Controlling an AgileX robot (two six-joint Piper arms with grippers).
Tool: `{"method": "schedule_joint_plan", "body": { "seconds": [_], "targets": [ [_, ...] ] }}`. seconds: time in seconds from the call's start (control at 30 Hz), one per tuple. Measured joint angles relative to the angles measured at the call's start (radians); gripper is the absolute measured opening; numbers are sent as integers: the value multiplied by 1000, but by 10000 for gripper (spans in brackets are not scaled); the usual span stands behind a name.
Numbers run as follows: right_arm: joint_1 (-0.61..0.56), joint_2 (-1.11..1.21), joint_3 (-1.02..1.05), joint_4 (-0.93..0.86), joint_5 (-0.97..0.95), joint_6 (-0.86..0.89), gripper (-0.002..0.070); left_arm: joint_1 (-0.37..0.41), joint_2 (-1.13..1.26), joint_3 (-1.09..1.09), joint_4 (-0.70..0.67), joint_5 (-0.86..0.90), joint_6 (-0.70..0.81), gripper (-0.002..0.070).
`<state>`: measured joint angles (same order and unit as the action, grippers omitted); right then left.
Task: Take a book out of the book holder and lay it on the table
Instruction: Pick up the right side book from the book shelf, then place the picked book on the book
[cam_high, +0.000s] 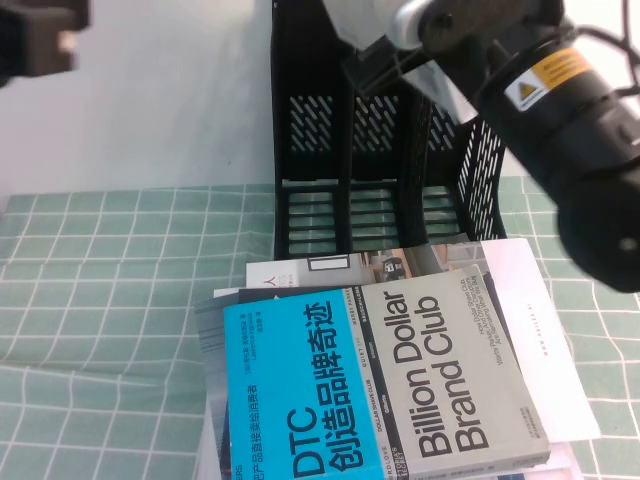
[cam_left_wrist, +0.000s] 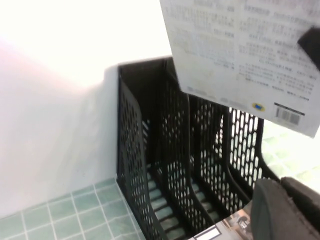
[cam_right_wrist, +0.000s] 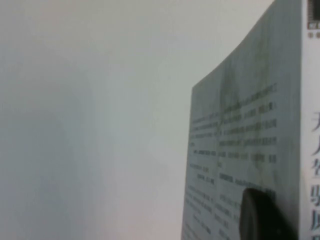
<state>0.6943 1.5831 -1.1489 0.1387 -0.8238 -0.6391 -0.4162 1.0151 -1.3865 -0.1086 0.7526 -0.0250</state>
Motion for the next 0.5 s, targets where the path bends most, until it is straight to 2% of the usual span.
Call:
{"method": "schedule_joint_plan", "body": {
  "seconds": [0.13,0.3,0.4,0.5],
  "targets": [
    [-2,-101,0,-259,293,-31,117,0,-78,-1,4,45,0,-1],
    [59,-192,25,-682,706,171,117,0,-181,83,2,47,-10,-1],
    [128,-217,89,-780,840,285,117,0,-236,183,-12,41,-25,-1],
    [209,-230,163,-812,927,314,117,0,-277,282,-18,36,-60,-1]
  ]
}}
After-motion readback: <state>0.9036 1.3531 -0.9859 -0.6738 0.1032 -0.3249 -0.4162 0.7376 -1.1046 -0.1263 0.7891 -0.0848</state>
